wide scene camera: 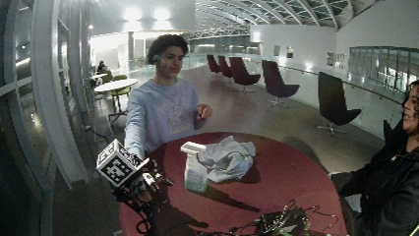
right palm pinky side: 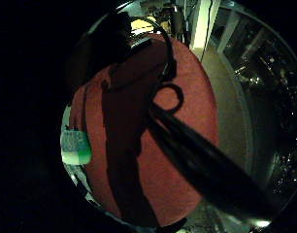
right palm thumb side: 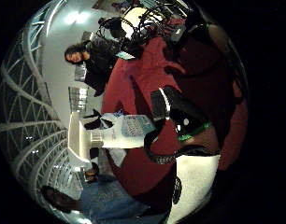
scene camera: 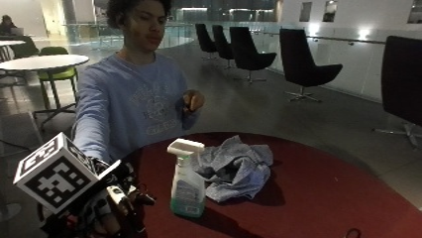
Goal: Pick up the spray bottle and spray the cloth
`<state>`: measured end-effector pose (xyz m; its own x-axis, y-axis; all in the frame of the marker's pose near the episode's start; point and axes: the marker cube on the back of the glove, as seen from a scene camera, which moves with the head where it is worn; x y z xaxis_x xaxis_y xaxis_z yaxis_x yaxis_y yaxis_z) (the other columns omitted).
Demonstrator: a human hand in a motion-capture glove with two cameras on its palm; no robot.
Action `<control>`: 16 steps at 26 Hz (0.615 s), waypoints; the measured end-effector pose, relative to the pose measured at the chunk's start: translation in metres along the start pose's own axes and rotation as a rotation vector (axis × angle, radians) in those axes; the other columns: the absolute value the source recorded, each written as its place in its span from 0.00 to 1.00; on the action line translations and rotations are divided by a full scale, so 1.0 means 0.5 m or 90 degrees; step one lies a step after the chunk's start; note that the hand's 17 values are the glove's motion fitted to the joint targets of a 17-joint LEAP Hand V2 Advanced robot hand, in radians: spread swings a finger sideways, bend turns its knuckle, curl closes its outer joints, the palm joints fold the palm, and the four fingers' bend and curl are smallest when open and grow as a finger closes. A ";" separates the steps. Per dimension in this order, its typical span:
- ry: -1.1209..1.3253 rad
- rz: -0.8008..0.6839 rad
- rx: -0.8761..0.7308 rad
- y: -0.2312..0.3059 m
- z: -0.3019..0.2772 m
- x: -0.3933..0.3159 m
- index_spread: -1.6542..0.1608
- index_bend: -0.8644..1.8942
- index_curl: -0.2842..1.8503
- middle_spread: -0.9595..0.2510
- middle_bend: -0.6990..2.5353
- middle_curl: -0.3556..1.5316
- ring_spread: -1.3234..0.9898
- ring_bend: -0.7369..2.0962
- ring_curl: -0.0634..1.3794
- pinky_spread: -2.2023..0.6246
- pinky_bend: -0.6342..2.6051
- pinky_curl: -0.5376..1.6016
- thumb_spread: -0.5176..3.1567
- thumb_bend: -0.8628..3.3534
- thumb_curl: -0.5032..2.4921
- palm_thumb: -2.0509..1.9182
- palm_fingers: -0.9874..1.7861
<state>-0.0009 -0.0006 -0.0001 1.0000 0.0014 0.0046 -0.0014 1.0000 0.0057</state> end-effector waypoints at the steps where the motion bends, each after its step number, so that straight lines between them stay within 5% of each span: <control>1: 0.000 0.000 -0.001 0.000 0.000 0.000 0.81 0.42 0.18 0.78 0.31 0.24 0.58 0.36 0.09 0.82 0.27 0.27 0.25 0.28 0.20 0.63 0.60; 16: -0.001 0.001 -0.003 0.001 0.003 0.002 0.73 0.40 0.26 0.77 0.31 0.31 0.58 0.36 0.18 0.85 0.25 0.34 0.42 0.27 0.23 0.66 0.59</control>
<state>0.0002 0.0001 0.0013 1.0000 0.0037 0.0067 -0.0037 1.0000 0.0010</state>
